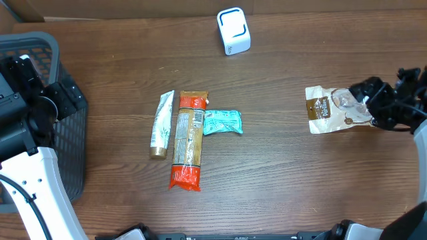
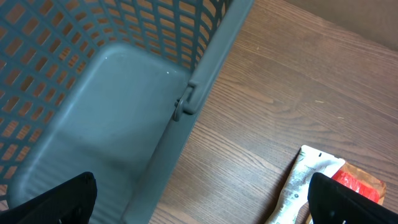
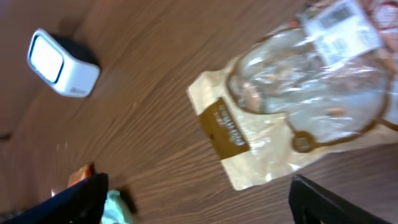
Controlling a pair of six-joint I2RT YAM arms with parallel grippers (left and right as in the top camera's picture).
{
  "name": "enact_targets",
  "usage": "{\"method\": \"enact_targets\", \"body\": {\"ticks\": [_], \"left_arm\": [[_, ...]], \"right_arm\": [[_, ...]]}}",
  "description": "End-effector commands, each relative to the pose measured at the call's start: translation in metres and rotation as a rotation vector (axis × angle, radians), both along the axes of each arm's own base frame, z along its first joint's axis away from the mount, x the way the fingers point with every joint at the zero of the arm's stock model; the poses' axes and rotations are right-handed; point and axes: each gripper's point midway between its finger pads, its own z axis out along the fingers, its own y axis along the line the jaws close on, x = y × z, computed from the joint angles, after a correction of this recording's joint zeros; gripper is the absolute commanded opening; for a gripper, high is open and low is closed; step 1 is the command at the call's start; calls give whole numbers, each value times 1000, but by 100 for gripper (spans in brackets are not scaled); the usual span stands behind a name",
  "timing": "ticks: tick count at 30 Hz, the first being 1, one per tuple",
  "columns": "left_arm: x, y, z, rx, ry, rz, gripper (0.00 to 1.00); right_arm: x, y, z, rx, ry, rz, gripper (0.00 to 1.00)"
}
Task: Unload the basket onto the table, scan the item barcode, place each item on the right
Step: 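Reach the right gripper to the teal packet and grasp it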
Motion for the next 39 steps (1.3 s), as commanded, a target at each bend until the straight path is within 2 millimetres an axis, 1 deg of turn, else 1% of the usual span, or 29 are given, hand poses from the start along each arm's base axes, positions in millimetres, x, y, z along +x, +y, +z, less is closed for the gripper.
{"method": "enact_targets", "body": {"ticks": [1, 5, 8, 10, 13, 16, 18, 21, 24, 27, 33, 34, 39], "left_arm": [[1, 0, -1, 8, 9, -23, 100], [1, 0, -1, 8, 9, -23, 100], [1, 0, -1, 8, 9, -23, 100], [1, 0, -1, 8, 9, -22, 100], [1, 0, -1, 8, 9, -23, 100], [1, 0, -1, 8, 9, -23, 99], [1, 0, -1, 8, 9, -23, 100], [1, 0, -1, 8, 9, -23, 100], [1, 0, -1, 8, 9, -22, 100], [1, 0, -1, 8, 9, -22, 100], [1, 0, -1, 8, 9, -22, 100], [1, 0, -1, 8, 9, -23, 99], [1, 0, -1, 8, 9, -23, 99]], "right_arm": [[10, 37, 12, 32, -52, 126, 100], [23, 94, 14, 82, -107, 296, 100], [30, 137, 7, 84, -124, 415, 100], [30, 169, -4, 84, -123, 507, 100], [24, 216, -27, 83, -100, 646, 99], [15, 252, -52, 92, -59, 738, 92], [9, 273, -69, 99, -36, 791, 89], [4, 292, -87, 104, -20, 839, 87], [3, 306, -97, 120, -26, 872, 84], [2, 315, -108, 144, -25, 896, 84], [-3, 323, -135, 190, 19, 919, 80], [-3, 324, -143, 198, 31, 915, 77], [-1, 325, -165, 239, 104, 840, 73]]}}
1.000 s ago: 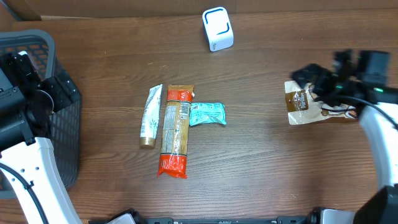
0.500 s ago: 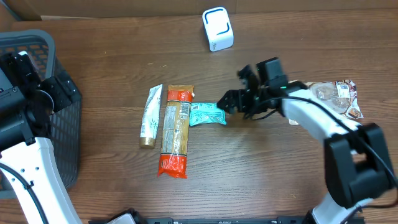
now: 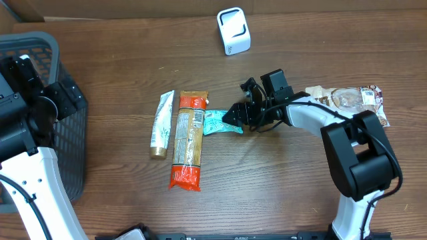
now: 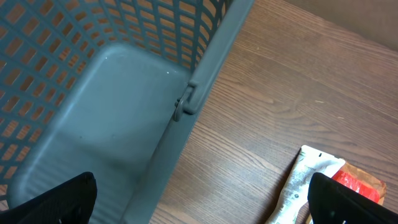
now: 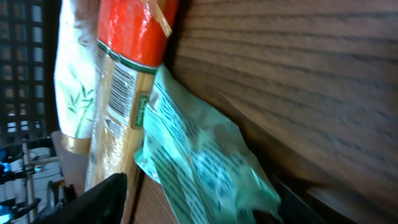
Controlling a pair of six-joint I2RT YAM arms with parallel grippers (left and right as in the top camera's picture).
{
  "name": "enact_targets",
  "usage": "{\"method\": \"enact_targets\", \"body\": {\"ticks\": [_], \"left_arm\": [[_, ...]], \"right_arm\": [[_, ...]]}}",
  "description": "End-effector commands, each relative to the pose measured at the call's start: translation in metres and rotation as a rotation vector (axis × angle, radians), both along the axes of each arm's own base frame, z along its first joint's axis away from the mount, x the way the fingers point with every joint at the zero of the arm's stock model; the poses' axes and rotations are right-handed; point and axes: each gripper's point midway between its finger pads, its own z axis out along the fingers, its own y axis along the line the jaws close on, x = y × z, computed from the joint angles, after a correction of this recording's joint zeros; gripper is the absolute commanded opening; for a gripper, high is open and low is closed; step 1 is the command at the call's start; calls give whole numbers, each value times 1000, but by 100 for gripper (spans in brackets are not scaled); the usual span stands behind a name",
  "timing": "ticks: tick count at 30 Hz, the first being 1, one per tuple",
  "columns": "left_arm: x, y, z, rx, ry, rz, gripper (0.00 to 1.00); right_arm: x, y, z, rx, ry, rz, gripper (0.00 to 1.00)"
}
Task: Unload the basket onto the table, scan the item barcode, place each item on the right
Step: 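Reach the right gripper to the teal packet and grasp it, then lift the teal packet and carry it toward the scanner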
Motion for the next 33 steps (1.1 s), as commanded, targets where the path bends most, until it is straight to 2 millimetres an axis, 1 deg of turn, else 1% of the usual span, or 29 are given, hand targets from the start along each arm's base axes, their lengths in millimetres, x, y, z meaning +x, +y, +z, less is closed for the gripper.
{"method": "enact_targets", "body": {"ticks": [1, 3, 5, 7, 11, 13, 15, 17, 19, 21, 24, 27, 29, 33], "left_arm": [[1, 0, -1, 8, 9, -23, 100], [1, 0, -1, 8, 9, -22, 100], [1, 0, -1, 8, 9, -23, 100], [1, 0, -1, 8, 9, -23, 100], [1, 0, -1, 8, 9, -22, 100], [1, 0, -1, 8, 9, -23, 100], [1, 0, -1, 8, 9, -22, 99], [1, 0, -1, 8, 9, -23, 100], [1, 0, -1, 8, 9, -22, 100], [1, 0, -1, 8, 9, -22, 100], [1, 0, -1, 8, 9, -23, 100], [1, 0, -1, 8, 9, -22, 100], [1, 0, -1, 8, 9, -23, 99], [1, 0, -1, 8, 9, -23, 100]], "right_arm": [[-4, 0, -30, -24, 117, -56, 72], [-6, 0, -38, -26, 160, -77, 67], [-7, -1, -41, -27, 190, -98, 62], [-8, 0, -40, -22, 195, -95, 52], [-9, 3, -37, 1, 230, -112, 21], [-7, 2, -36, 8, 231, -118, 10], [-4, -1, -33, 17, 229, -126, 4], [1, -7, -27, 32, 226, -140, 4], [7, -15, -17, 52, 213, -151, 4], [14, -27, -4, 60, 190, -168, 4], [18, -41, 18, 68, 117, -145, 4], [17, -54, 48, 64, 16, -105, 4], [14, -58, 66, 60, -43, -75, 4], [5, -66, 108, 61, -174, -21, 4]]}}
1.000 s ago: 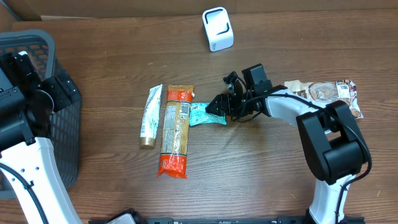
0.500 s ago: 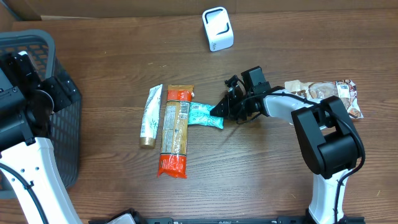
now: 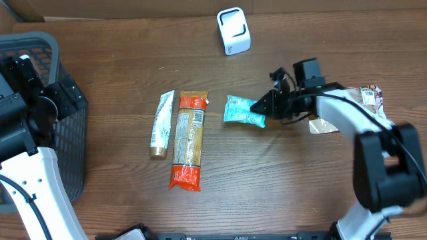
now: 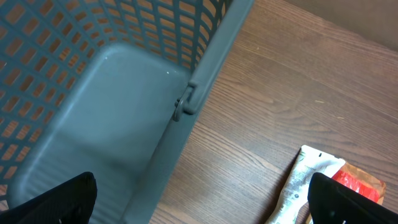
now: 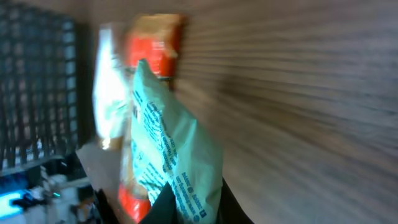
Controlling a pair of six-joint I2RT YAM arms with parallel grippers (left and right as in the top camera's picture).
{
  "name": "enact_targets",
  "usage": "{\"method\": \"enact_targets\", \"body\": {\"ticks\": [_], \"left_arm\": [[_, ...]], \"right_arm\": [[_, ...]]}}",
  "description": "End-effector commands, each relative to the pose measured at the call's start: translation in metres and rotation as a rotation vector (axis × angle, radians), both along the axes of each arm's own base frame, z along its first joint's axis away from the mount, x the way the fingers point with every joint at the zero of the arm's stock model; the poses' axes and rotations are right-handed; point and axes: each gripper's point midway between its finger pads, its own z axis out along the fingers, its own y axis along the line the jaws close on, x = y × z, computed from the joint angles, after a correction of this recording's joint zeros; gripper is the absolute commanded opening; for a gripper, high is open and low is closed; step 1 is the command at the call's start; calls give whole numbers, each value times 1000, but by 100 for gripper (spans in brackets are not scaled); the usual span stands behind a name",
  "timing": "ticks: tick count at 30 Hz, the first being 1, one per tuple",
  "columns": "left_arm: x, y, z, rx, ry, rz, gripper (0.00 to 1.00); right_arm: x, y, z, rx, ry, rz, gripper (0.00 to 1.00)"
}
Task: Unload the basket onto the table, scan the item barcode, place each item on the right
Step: 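Lift the teal packet and carry it toward the scanner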
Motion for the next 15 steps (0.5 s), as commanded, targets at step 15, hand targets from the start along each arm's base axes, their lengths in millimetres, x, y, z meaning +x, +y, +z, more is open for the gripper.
{"method": "enact_targets", "body": {"ticks": [15], "left_arm": [[1, 0, -1, 8, 9, -23, 99]], "right_arm": [[-23, -6, 115, 16, -366, 99, 4]]}}
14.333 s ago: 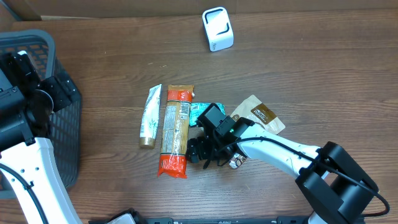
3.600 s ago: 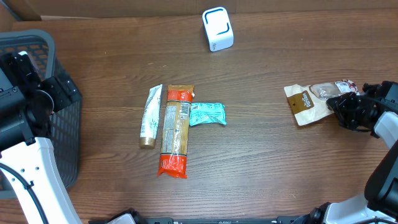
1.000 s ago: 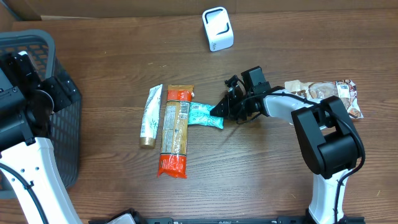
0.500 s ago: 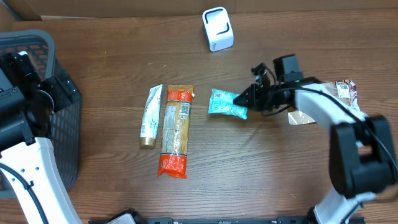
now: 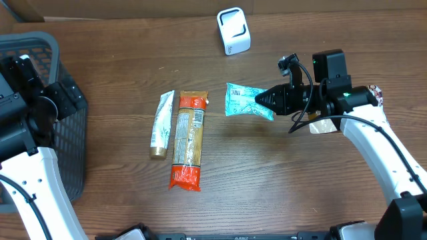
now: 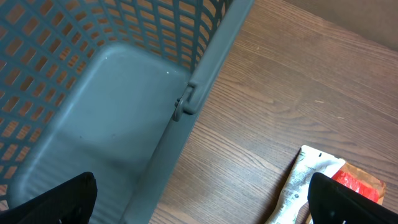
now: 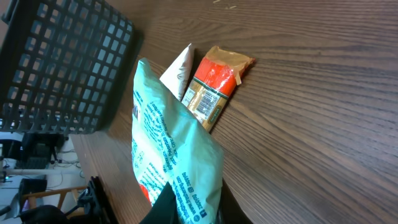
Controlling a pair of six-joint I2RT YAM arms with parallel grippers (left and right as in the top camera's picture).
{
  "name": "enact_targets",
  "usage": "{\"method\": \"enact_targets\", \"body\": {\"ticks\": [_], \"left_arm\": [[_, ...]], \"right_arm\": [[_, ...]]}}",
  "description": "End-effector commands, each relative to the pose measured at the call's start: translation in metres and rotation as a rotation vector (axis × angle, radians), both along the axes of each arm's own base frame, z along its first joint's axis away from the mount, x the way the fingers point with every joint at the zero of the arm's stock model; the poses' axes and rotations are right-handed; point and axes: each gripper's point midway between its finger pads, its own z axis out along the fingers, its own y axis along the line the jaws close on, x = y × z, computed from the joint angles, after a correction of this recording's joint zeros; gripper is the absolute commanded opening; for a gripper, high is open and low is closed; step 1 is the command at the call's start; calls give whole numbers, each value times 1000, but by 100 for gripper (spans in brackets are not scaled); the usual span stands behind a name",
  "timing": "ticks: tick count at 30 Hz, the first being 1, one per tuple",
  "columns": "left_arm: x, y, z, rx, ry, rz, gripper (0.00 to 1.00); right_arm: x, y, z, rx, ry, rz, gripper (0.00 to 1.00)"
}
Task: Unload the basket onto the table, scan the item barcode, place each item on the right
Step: 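Lift the teal packet and carry it toward the scanner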
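Note:
A teal packet (image 5: 248,102) hangs above the table, gripped at its right end by my right gripper (image 5: 270,100), which is shut on it. The right wrist view shows the same teal packet (image 7: 174,155) rising from between the dark fingers (image 7: 163,205). The white scanner (image 5: 233,31) stands at the back of the table, beyond and left of the packet. My left gripper (image 6: 199,199) stays open over the rim of the grey basket (image 6: 118,99) at the far left, holding nothing.
A white tube (image 5: 161,125) and a long orange-and-gold packet (image 5: 188,139) lie side by side left of centre. A brown-and-clear pouch (image 5: 321,123) lies under the right arm. The basket (image 5: 33,80) fills the left edge.
My right gripper has risen and shifted slightly right and back with the teal packet, which now hangs higher and closer to the scanner. The left arm has not moved.
My right gripper first hovered at the far right over the brown pouch, with the teal packet lying beside the orange packet. It then stood at the teal packet. Later it held the packet, lifted off the table to the right, and now holds it higher.

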Motion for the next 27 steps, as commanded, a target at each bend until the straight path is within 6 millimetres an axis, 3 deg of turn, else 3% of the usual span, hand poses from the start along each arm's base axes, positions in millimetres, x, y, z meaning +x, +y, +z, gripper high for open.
{"method": "enact_targets", "body": {"ticks": [1, 8, 13, 19, 22, 24, 25, 27], "left_arm": [[1, 0, -1, 8, 9, -23, 99], [1, 0, -1, 8, 9, -23, 100], [1, 0, -1, 8, 9, -22, 100], [1, 0, -1, 8, 9, -22, 99], [1, 0, -1, 8, 9, -22, 100], [1, 0, -1, 8, 9, -22, 100], [1, 0, -1, 8, 9, -23, 100], [1, 0, -1, 8, 9, -23, 100]], "right_arm": [[-2, -1, 10, 3, -39, 7, 4], [3, 3, 32, 44, -46, 3, 3], [27, -5, 62, -24, -142, -76, 3], [81, -32, 90, -363, -372, -375, 3], [125, -54, 110, -632, -622, -637, 3], [147, -52, 123, -692, -751, -722, 4], [171, -43, 130, -775, -901, -719, 3], [188, -33, 124, -927, -1037, -609, 4]]}}
